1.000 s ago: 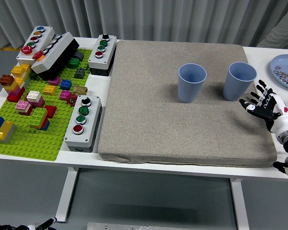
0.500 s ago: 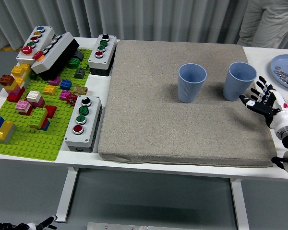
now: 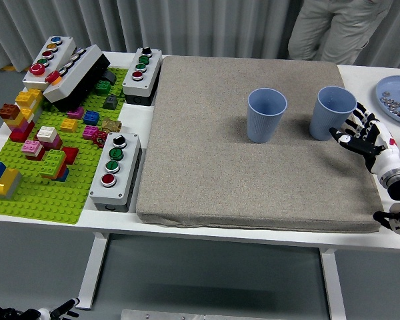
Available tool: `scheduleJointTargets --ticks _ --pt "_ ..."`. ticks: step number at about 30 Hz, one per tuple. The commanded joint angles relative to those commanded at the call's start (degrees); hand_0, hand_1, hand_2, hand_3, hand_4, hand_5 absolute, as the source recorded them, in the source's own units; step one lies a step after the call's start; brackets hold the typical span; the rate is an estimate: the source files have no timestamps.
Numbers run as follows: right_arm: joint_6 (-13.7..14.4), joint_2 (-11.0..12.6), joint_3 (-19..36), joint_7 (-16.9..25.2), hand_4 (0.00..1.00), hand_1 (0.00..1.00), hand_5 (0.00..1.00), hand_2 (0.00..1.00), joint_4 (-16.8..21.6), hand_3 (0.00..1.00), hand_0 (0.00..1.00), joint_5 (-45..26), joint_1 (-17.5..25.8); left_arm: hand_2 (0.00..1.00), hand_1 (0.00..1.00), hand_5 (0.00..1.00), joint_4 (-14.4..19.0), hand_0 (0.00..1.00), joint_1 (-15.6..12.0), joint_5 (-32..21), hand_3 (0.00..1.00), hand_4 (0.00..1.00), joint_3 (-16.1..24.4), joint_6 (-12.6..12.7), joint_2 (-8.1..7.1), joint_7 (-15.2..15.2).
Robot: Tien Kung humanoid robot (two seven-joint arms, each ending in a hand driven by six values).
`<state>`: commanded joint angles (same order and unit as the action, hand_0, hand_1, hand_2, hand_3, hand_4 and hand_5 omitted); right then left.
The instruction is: Pick cup pour cup place
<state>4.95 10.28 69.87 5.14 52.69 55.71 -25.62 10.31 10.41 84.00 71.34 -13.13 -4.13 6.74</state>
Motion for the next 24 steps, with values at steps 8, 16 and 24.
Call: scheduleJointTargets --ticks 8,16,24 --pt "-0.08 -0.45 -0.79 0.09 0.794 0.917 0.101 0.971 -1.19 0.971 0.940 -0.24 -1.08 0.884 0.861 0.998 0.00 0.846 0.05 -0.04 0.778 0.595 -0.22 0.03 -0.06 -0.01" --pt "-0.14 -0.54 -1.77 0.03 0.791 0.917 0.112 0.969 -2.14 0.966 0.943 -0.49 -2.60 0.884 0.861 0.998 0.00 0.846 0.02 -0.33 0.778 0.595 -0.71 0.06 -0.16 -0.10" --pt "-0.30 -0.55 -2.18 0.15 0.790 0.917 0.114 0.970 -2.71 0.962 0.944 -0.97 -3.73 0.884 0.861 0.998 0.00 0.846 0.34 -0.41 0.778 0.595 -0.85 0.09 -0.20 -0.15"
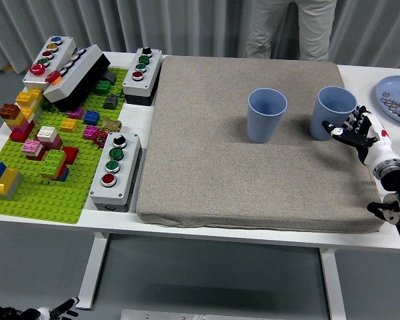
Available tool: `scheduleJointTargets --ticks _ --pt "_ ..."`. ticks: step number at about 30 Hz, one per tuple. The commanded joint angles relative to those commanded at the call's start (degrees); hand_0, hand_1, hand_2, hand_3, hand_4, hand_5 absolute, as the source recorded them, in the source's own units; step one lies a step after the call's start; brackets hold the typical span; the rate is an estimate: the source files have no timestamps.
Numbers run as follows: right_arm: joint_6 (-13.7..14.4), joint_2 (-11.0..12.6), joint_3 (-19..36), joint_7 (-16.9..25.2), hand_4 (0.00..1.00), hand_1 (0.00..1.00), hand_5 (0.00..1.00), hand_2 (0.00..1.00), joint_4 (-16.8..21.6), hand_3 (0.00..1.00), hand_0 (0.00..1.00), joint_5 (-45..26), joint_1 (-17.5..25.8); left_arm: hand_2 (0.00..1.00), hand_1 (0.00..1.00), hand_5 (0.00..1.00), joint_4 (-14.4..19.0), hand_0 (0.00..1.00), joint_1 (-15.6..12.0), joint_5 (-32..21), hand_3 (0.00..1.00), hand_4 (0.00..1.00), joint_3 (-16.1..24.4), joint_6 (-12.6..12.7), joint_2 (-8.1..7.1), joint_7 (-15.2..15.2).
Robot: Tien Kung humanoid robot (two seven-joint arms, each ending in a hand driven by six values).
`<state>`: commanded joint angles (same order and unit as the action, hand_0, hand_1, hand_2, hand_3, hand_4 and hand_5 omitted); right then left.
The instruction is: Pick cup pour cup place
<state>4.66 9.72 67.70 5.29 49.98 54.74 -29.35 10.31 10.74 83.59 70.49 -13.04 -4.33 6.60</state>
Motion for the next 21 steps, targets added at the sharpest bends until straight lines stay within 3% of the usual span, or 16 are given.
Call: scheduleJointTargets --ticks 21 --pt "0.03 -1.33 -0.18 0.05 0.786 0.916 0.120 0.970 -1.33 0.957 0.948 -0.33 -1.31 0.884 0.863 0.998 0.00 0.847 0.58 -0.06 0.778 0.595 -0.30 -0.04 -0.09 0.04"
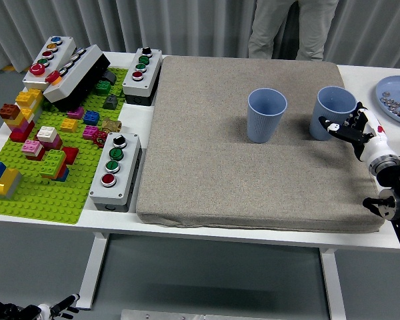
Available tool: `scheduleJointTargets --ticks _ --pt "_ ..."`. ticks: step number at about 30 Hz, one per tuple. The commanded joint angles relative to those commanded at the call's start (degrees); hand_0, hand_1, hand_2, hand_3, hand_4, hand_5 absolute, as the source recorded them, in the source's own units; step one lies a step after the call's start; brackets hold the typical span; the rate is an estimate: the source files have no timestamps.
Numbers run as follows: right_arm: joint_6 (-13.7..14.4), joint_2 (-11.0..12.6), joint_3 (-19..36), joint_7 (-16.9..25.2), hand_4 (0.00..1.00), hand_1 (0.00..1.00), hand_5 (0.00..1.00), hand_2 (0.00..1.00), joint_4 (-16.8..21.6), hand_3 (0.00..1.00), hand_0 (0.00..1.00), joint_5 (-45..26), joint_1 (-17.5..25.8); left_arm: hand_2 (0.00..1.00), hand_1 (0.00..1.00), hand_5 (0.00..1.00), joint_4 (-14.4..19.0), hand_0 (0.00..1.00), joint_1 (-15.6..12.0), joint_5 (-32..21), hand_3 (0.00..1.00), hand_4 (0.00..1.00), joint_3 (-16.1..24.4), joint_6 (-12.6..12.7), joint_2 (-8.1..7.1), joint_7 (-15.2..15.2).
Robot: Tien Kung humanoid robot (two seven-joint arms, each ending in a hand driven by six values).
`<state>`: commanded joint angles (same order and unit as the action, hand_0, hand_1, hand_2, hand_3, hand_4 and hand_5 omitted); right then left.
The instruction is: Pick cup pour cup place
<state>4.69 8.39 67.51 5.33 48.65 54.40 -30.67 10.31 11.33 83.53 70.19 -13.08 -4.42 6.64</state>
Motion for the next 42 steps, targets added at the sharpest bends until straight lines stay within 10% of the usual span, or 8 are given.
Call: scheduleJointTargets --ticks 18,19,42 --pt "1.19 -0.56 -0.77 1.01 0.781 0.846 0.114 0.848 -0.35 0.858 0.901 -1.76 -0.40 0.884 0.863 0.998 0.00 0.847 -0.09 0.20 0.778 0.595 0.08 0.02 -0.02 0.07" --pt "1.54 -0.58 -0.83 1.17 0.647 0.650 0.002 0.553 -0.29 0.640 0.748 -2.12 -0.32 0.884 0.863 0.998 0.00 0.847 -0.14 0.16 0.778 0.595 0.06 0.02 -0.02 0.07" --pt "5.02 2.34 -0.97 -1.26 0.656 0.630 0.002 0.522 7.47 0.606 0.717 9.06 -1.06 0.884 0.863 0.998 0.00 0.847 -0.54 0.05 0.777 0.594 0.34 0.01 -0.18 0.12"
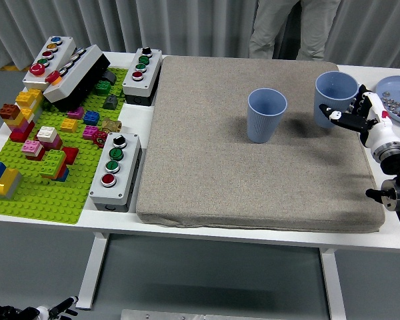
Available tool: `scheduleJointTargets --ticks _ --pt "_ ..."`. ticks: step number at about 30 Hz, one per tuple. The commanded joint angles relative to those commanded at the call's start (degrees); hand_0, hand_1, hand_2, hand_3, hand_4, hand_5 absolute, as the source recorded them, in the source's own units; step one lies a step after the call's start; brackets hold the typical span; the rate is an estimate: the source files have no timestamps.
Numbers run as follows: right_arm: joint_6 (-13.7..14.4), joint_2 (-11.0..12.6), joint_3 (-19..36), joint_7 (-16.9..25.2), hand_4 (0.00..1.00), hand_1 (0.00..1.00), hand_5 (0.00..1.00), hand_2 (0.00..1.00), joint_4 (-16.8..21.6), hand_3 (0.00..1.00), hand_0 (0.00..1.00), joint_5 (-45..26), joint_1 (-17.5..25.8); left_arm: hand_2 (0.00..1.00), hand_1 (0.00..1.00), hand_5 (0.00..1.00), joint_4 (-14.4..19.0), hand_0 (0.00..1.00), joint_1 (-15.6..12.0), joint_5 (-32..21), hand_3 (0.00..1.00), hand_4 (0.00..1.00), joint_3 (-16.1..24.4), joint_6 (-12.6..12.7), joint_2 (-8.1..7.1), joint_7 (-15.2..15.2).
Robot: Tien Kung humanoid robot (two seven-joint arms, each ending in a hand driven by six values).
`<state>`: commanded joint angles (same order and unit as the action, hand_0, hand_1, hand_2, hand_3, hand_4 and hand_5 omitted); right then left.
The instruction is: Pick cup pour cup place
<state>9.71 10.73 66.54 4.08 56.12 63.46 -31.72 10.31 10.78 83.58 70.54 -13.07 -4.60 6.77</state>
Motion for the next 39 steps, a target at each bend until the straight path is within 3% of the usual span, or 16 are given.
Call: scheduleJointTargets --ticks 11,28,39 --pt "2.77 -0.67 -2.74 -5.06 0.656 0.638 0.002 0.526 5.89 0.619 0.732 17.39 -1.60 0.884 0.862 0.998 0.00 0.847 0.05 0.37 0.777 0.595 0.55 -0.06 -0.07 0.08" --pt "5.29 -1.41 -3.86 -7.39 0.660 0.639 0.002 0.527 8.29 0.620 0.740 34.43 -1.77 0.884 0.863 0.998 0.00 0.848 -0.01 0.74 0.777 0.595 0.98 -0.19 -0.06 0.21" --pt "5.92 -1.55 -4.63 -10.18 0.664 0.641 0.002 0.527 9.32 0.624 0.742 49.62 -1.59 0.884 0.862 0.998 0.00 0.848 -0.14 0.88 0.777 0.595 1.06 -0.27 -0.11 0.25"
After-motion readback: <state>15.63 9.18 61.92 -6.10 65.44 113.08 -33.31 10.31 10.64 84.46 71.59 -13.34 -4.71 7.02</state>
